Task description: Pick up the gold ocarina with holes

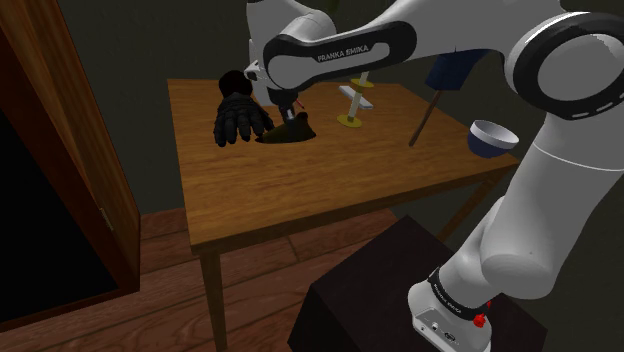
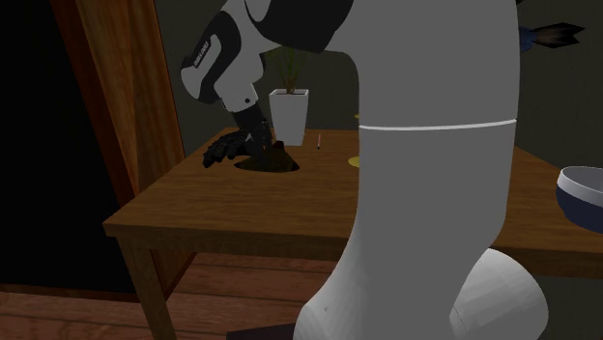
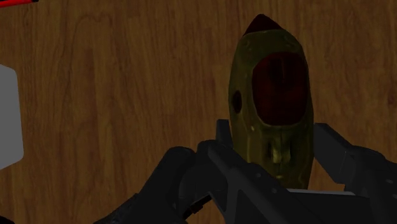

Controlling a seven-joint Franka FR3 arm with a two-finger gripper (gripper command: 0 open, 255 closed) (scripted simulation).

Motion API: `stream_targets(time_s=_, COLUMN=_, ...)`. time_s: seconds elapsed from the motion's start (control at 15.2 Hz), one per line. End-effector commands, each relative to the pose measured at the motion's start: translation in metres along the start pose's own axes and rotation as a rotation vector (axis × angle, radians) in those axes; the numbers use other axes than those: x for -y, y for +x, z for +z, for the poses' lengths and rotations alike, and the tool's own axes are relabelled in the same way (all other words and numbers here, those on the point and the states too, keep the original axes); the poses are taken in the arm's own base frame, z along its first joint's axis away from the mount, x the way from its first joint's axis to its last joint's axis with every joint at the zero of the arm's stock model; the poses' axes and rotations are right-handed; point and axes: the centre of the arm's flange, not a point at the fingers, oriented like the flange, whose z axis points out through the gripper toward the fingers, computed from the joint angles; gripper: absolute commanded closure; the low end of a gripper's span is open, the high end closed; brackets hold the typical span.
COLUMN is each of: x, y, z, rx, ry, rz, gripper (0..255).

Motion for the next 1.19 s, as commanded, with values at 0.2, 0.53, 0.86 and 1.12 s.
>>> stream_targets(time_s=0.2, x=0.0, y=0.0, z=0.001, rx=0.0, ry=0.0, rz=0.0, gripper=255)
stream_targets(time_s=0.53, x=0.0, y=0.001, z=0.001, rx=0.0, ry=0.0, rz=0.0, gripper=255)
stream_targets(time_s=0.86, x=-0.003, y=-0.008, z=-0.024, rx=0.0, ry=0.0, rz=0.0, gripper=255)
stream_targets(time_s=1.12, x=-0.006, y=-0.015, z=-0.044, rx=0.0, ry=0.0, rz=0.0, gripper=255)
